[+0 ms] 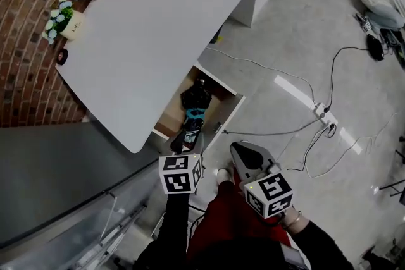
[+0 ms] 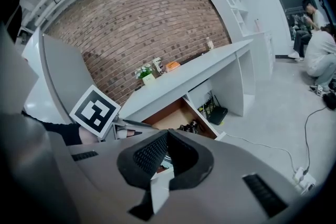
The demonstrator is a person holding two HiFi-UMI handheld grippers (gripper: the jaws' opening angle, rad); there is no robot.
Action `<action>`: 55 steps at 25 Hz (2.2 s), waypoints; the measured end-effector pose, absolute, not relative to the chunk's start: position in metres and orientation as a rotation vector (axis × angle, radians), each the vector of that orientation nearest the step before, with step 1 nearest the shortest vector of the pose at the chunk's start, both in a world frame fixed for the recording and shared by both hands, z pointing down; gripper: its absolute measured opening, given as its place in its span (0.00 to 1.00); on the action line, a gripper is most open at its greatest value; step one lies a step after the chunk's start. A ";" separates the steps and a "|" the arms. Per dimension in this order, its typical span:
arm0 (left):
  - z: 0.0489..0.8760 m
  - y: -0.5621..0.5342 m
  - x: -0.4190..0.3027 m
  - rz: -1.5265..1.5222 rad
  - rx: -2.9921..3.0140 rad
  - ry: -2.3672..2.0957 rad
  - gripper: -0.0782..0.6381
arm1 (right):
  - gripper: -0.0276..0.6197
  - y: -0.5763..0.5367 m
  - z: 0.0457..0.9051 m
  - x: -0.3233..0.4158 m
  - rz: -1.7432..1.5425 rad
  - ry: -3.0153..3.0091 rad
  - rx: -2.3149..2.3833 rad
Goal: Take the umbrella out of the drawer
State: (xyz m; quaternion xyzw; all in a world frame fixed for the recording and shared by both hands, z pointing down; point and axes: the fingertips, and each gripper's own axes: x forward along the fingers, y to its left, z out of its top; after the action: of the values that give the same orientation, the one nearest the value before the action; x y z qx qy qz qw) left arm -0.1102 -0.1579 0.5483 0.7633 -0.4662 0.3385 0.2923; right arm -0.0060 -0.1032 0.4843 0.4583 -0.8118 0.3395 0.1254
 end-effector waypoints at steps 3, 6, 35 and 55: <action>0.566 -0.167 -0.108 0.950 2.005 -1.235 0.40 | 0.05 -0.111 0.500 -0.005 1.012 -2.353 1.314; 0.585 -0.174 -0.109 1.007 1.976 -1.237 0.44 | 0.05 -0.120 0.515 -0.004 1.031 -2.341 1.308; 0.727 -0.211 -0.122 1.376 1.772 -1.216 0.56 | 0.05 -0.158 0.619 0.017 1.140 -2.244 1.254; 0.774 -0.225 -0.129 1.510 1.660 -1.240 0.56 | 0.05 -0.155 0.647 0.019 1.182 -2.206 1.201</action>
State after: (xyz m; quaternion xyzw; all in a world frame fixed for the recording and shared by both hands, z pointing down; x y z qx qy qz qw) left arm -0.1287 -0.2247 0.7742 0.6207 -0.4636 0.5646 0.2847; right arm 0.0192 -0.1548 0.6470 0.4255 -0.7814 0.4187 0.1816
